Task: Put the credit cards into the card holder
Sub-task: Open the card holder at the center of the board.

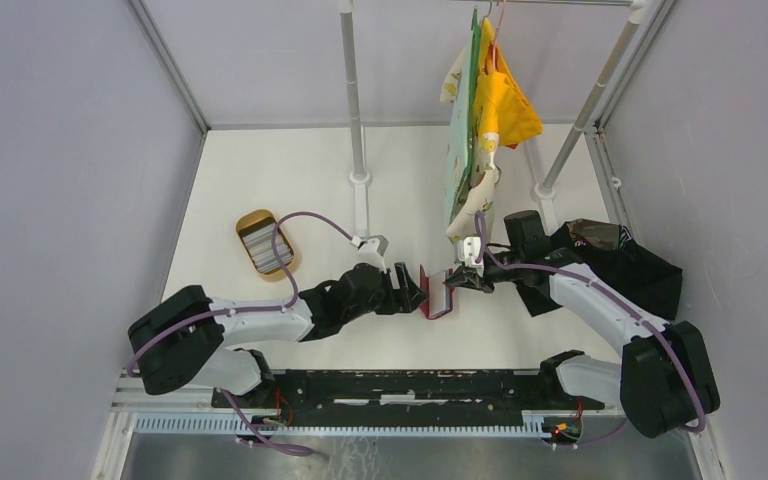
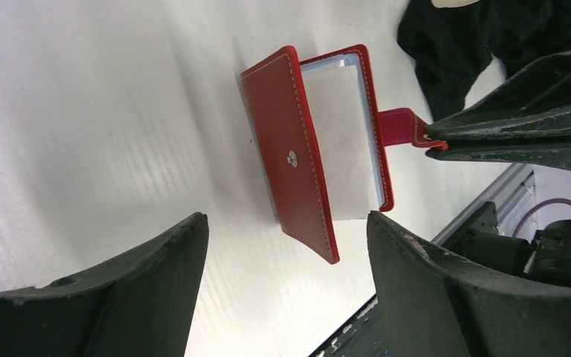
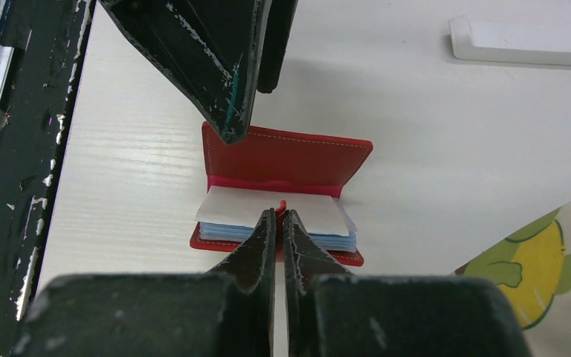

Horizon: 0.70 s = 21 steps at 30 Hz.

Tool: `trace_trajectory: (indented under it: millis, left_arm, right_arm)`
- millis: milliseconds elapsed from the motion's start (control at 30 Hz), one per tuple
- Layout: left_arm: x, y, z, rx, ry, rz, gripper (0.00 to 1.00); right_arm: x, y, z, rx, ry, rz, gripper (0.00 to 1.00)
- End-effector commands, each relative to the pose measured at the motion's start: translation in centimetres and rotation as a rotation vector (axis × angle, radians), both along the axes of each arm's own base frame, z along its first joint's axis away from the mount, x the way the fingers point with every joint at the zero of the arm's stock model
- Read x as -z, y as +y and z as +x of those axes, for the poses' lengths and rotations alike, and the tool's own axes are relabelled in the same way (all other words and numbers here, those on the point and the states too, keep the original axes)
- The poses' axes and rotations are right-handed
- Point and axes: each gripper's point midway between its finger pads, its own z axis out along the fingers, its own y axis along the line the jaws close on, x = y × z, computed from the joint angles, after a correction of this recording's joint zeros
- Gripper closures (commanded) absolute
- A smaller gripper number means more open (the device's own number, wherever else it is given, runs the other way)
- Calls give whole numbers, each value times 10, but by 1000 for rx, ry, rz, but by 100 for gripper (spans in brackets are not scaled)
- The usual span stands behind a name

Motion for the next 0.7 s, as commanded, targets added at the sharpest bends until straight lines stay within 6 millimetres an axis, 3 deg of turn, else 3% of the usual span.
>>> trace_trajectory:
  millis: [0, 167, 333, 667]
  left_arm:
    - [-11, 12, 13, -78, -44, 31, 18]
    - [-11, 41, 20, -176, -61, 127, 20]
    - [-24, 58, 21, -223, -88, 145, 21]
    - [-50, 20, 3, -36, -99, -13, 27]
  right_arm:
    - [-15, 4, -1, -27, -38, 56, 100]
    - [-16, 5, -2, -34, -39, 64, 100]
    - [-17, 4, -2, -35, -40, 70, 100]
    - [-18, 4, -3, -39, -32, 80, 100]
